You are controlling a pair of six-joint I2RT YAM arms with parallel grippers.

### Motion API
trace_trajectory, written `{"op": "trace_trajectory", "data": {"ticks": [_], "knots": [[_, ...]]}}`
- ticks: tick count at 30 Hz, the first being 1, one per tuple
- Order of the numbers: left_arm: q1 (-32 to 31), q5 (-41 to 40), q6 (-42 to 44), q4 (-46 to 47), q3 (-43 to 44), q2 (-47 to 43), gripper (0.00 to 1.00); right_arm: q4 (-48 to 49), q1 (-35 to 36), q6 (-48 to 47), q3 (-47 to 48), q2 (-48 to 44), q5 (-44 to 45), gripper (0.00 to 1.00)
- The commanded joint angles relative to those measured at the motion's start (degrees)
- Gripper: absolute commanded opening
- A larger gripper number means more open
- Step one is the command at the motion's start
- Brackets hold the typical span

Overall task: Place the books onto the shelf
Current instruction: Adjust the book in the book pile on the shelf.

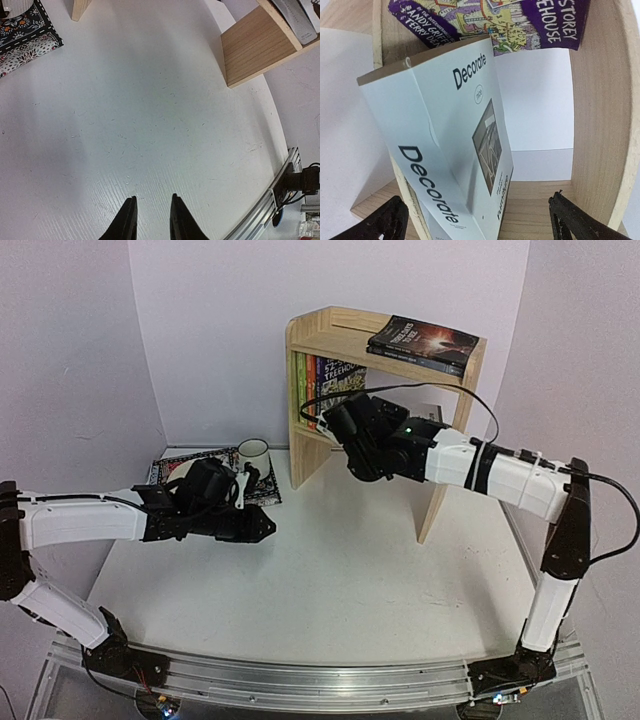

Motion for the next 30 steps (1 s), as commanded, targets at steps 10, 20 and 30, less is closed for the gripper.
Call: {"op": "trace_trajectory", "data": {"ticks": [10,20,30], "knots": [[0.3,-0.8,10.2,10.6,8.1,2.2,0.40,-2.6,4.2,15.2,-13.3,-22.6,-26.1,0.98],[0.9,2.4,23.0,18.9,21.2,11.4,0.60,-0.5,4.2,25.3,-28.9,-39.0,-34.1,0.98],[4.6,14.8,32.9,25.6,30.0,20.3,0.87,0.7,4.1,34.0,-39.8,-52.2,-30.3,0.98]]}}
